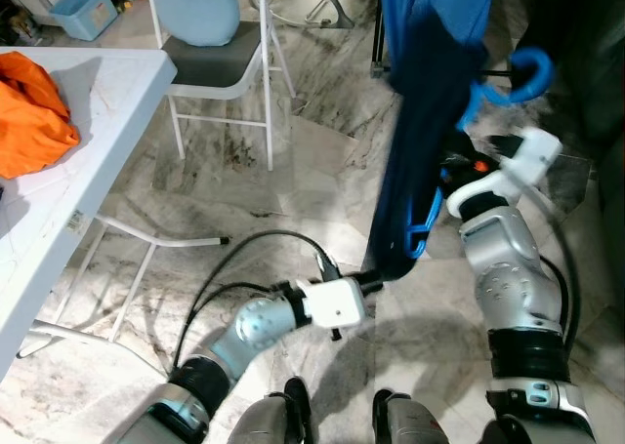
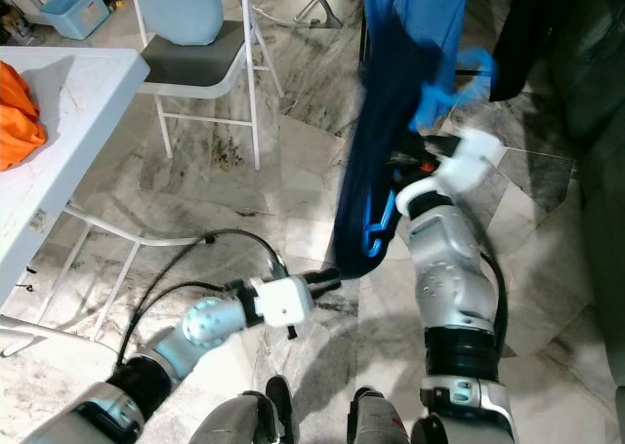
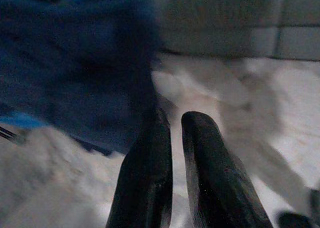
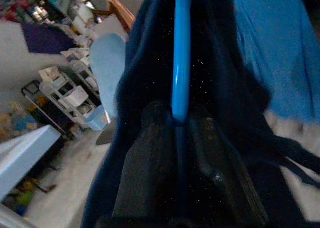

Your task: Hang hanger

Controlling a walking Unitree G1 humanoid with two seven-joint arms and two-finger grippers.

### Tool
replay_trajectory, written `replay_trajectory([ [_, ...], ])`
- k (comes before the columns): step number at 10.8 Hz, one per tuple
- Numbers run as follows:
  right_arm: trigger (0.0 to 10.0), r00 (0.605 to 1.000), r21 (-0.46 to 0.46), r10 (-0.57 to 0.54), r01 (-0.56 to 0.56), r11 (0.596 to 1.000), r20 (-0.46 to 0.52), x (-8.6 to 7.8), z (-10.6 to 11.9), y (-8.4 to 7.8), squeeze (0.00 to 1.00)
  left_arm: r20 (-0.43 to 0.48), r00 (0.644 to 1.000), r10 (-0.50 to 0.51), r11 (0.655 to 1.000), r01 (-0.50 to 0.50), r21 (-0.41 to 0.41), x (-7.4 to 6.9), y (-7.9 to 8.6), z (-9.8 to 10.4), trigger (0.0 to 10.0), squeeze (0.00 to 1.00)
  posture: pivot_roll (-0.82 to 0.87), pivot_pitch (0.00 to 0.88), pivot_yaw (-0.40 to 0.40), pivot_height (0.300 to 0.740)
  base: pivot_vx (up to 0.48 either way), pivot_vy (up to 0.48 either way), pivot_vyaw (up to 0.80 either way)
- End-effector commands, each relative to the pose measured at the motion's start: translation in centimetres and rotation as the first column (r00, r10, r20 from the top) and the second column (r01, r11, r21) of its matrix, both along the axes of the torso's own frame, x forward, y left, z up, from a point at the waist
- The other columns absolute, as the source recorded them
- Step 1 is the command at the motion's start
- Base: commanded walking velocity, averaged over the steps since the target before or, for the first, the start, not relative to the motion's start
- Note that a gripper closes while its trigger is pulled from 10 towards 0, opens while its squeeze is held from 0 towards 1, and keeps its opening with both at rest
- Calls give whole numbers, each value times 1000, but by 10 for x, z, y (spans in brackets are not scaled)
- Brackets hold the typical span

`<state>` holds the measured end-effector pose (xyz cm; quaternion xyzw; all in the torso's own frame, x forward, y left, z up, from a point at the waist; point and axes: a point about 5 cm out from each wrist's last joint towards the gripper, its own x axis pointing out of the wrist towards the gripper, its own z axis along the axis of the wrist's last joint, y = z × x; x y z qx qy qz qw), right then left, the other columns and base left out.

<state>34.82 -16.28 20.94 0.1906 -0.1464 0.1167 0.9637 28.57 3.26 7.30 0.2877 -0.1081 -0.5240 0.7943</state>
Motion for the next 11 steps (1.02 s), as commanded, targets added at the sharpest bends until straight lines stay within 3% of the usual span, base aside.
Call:
replay_trajectory([
  [1,10000,995,-83,43,-35,996,93,-8,9,10,0,-59,998,7,999,-5,38,-8,3,-16,10000,1000,-68,251,121,740,0,0,0],
  [4,10000,990,-193,44,-17,981,137,-18,-3,16,0,-138,990,8,999,0,53,-14,-2,-28,10000,1000,-76,246,114,740,0,0,0],
  [5,10000,988,-253,52,-13,967,147,-22,-9,15,0,-118,993,3,998,4,57,-14,-2,-27,10000,1000,-79,247,113,740,0,0,0],
  [7,10000,989,-371,76,-24,928,125,-35,-28,9,0,-37,996,83,995,-85,-45,2,18,-5,10000,1000,-76,244,118,740,0,0,0],
  [8,10000,992,-419,89,-46,907,84,-48,-45,1,0,13,987,160,976,-156,-153,17,35,20,10000,1000,-72,245,118,740,0,0,0],
  [9,10000,994,-431,85,-50,901,62,-53,-53,-6,0,46,981,187,967,-175,-187,24,43,32,10000,1000,-71,245,118,740,0,0,0],
  [11,10000,986,-517,159,-163,840,-53,-78,-80,-28,0,142,956,258,947,-220,-236,43,63,66,10000,1000,-68,249,117,740,0,0,0],
])
